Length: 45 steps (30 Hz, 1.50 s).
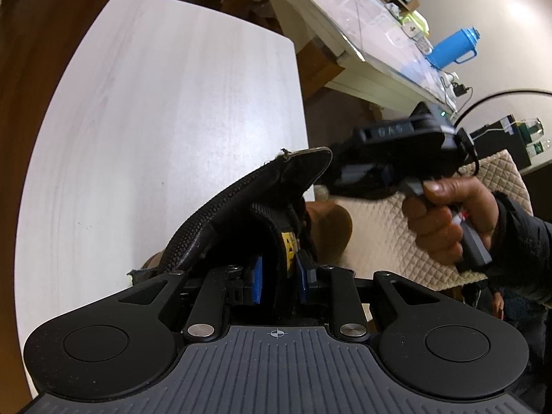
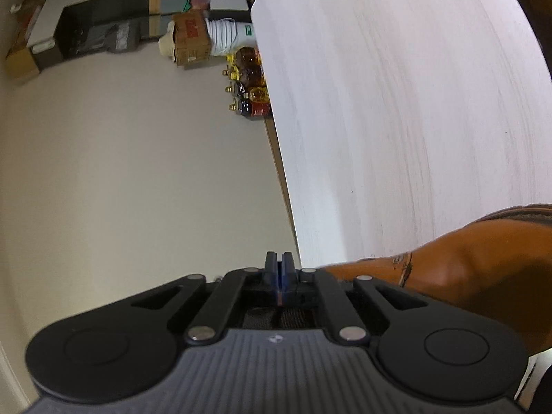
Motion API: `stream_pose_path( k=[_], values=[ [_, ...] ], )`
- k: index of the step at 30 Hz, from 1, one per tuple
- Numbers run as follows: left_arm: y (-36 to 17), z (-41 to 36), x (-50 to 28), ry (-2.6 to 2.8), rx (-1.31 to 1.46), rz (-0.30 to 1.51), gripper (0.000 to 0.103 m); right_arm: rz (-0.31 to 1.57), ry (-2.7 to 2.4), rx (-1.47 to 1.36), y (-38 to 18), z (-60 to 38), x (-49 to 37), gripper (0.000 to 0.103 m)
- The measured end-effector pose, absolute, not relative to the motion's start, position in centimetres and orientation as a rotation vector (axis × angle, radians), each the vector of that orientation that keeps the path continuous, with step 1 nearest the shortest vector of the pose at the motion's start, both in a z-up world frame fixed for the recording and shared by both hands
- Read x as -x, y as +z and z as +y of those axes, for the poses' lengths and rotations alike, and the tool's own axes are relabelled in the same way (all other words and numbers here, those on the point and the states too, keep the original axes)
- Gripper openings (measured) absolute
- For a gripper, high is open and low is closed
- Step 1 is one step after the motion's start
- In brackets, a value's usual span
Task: Lace up shoes with both hands
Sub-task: 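Release the boot with both tools and set it upright on the table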
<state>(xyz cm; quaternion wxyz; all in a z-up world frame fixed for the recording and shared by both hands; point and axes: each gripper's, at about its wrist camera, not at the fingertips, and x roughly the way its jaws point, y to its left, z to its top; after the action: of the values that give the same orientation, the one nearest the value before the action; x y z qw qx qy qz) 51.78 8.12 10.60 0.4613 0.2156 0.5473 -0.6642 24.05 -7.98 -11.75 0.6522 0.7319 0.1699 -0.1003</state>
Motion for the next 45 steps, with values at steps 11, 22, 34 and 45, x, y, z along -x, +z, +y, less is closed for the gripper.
stream_pose_path(
  k=[11,22,34,45],
  values=[
    [14.8,15.5,-51.0,-1.391,-0.358,1.138,0.019,0.617,-0.547,-0.957,-6.8,-13.1,-22.5,0.009],
    [9.7,20.3,-42.9,-1.453,-0.58,0.96,0.019,0.78,-0.392,-0.739,-2.3,-7.1,-25.1,0.015],
    [8.4,21.1,-37.8,-1.509,-0.671,0.798,0.019,0.895,-0.176,-0.23,1.7,0.6,-25.9,0.015],
    [8.4,19.3,-37.8,-1.058,-0.541,1.008,0.019,0.853,0.455,0.138,-1.9,-3.2,-33.2,0.02]
  ],
)
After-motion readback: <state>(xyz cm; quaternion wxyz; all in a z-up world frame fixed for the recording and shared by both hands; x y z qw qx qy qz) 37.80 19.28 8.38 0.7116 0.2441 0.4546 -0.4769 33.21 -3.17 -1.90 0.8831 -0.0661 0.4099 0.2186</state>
